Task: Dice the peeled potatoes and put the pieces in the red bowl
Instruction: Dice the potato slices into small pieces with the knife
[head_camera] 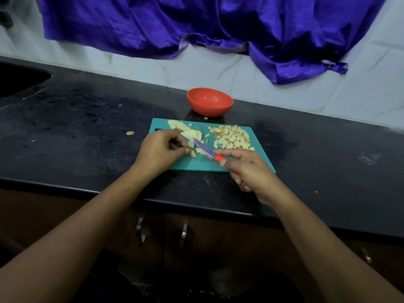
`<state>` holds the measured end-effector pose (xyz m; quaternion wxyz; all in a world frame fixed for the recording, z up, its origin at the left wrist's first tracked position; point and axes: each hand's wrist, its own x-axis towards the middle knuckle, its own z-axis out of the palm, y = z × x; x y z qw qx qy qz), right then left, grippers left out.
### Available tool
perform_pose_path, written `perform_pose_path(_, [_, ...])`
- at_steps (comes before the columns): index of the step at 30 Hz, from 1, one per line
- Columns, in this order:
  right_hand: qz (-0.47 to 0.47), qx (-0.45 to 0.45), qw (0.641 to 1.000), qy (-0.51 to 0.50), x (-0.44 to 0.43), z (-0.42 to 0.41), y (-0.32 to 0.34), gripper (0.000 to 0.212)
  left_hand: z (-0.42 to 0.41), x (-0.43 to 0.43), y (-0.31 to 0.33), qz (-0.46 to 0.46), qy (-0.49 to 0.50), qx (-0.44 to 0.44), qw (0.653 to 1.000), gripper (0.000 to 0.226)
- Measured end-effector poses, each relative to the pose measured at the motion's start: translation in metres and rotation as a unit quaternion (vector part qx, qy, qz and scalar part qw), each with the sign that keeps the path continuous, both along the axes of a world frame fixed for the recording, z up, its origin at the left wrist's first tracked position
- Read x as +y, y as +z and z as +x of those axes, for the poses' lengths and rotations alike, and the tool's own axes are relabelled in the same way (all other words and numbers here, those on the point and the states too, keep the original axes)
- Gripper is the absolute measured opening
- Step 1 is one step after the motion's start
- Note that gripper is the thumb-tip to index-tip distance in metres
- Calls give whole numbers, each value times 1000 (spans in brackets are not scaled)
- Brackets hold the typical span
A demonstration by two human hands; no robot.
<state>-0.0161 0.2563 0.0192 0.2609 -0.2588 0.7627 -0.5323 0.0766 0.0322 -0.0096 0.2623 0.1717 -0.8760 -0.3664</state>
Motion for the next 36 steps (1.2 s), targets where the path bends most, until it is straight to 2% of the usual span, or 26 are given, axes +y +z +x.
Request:
perform_pose_path(2, [-56, -60, 997, -6, 2, -4, -1, 29, -2, -1, 0, 9, 16, 7, 1000, 18])
perform_pose_path(5, [-92, -76, 993, 3, -3, -3, -4, 30, -5, -5, 5, 6, 20, -21, 1000, 26])
perform_pose_path(10, [-133, 81, 986, -65, -13, 3, -18, 33, -16, -16, 12, -55, -7, -114, 992, 35])
perform_pose_path(13, [-142, 113, 979, -95, -13, 2, -24, 36, -25, -19, 12, -96, -16, -131, 987, 29])
perform_pose_path(18, [-142, 124, 979, -82, -12, 2, -28, 38, -32, -18, 11, -105, -29, -111, 988, 4])
perform_pose_path(25, [-137, 141, 977, -88, -12, 1, -29, 38, -31, -15, 5, -119, -36, -81, 989, 5])
perform_pose_path(29, [-152, 137, 971, -120, -13, -3, -32, 37, -36, -15, 5, -94, -60, -45, 993, 7])
perform_pose_path(36, [-163, 133, 970, -125, -13, -4, -32, 36, -52, -8, 21, -116, -131, -98, 980, 11])
